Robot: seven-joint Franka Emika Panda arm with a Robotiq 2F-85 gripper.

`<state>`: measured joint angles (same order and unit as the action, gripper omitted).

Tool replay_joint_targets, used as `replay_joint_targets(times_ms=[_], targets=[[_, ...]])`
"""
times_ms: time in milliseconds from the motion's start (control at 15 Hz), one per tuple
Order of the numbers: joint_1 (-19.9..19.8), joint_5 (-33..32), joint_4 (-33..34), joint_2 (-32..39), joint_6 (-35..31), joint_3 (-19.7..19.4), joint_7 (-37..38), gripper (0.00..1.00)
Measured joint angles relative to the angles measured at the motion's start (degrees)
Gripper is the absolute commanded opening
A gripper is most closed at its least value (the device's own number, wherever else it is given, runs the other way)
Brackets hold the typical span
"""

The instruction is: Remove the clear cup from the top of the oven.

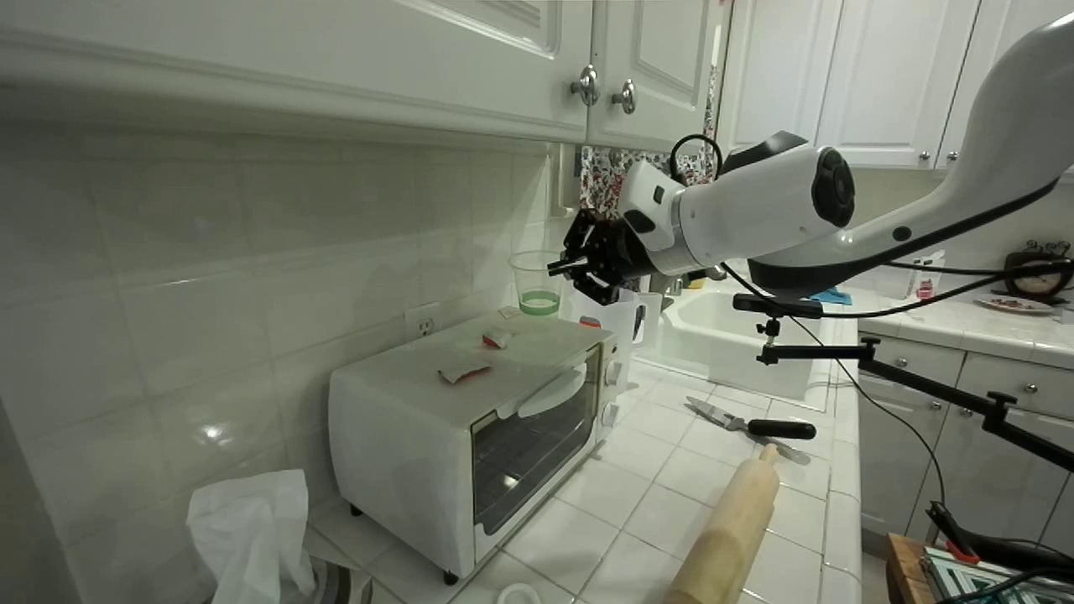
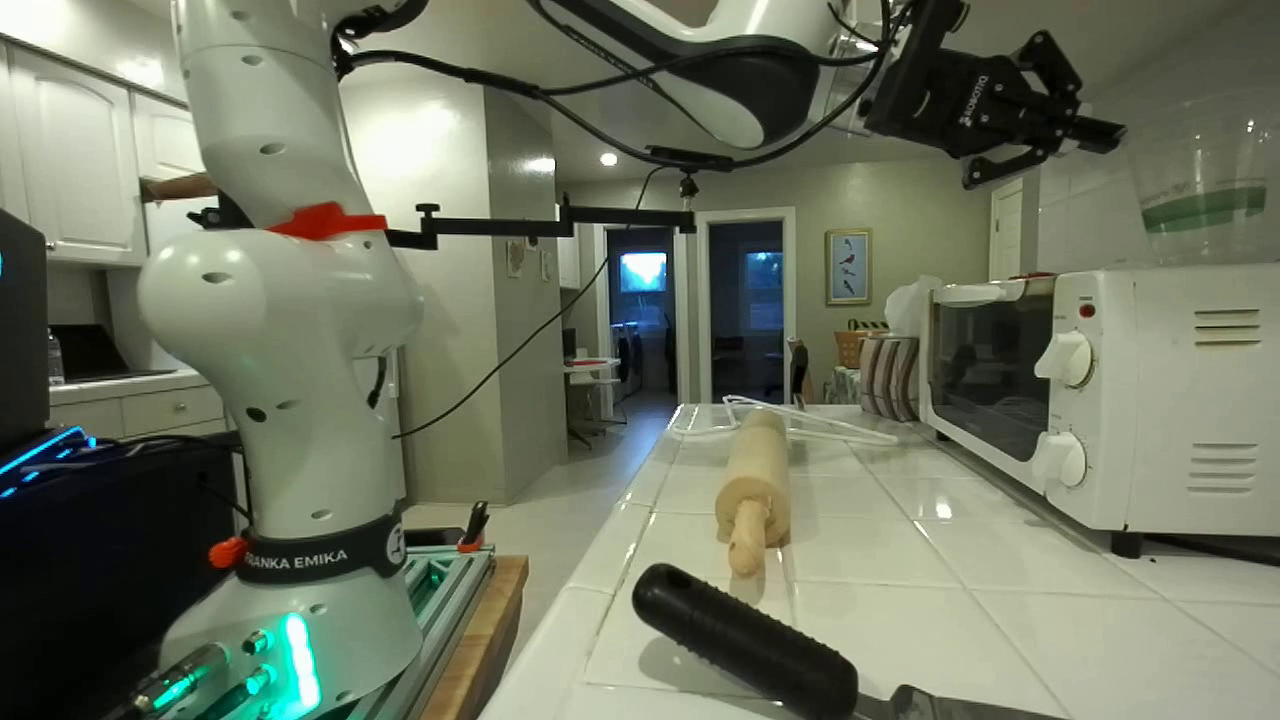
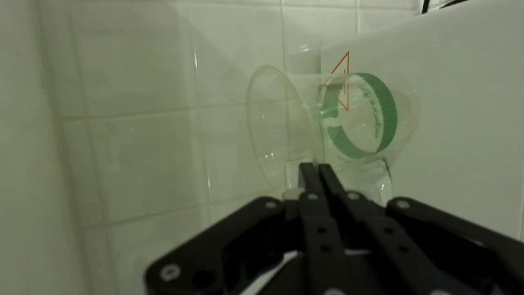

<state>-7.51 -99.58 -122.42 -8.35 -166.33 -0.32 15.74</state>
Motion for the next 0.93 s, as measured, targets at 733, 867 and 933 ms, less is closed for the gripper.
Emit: replay_joint_targets(times_ms=[733,867,933], targets=[[8.04,25.87,0.02,-5.07,14.93,2.87,-18.67,0.01],[9.64,27.63,0.05,-7.09,19.92,4.27,-21.16,0.01],[10.31,28.28,-0.04,-7.93,22.23,4.84,-22.14,0.01]])
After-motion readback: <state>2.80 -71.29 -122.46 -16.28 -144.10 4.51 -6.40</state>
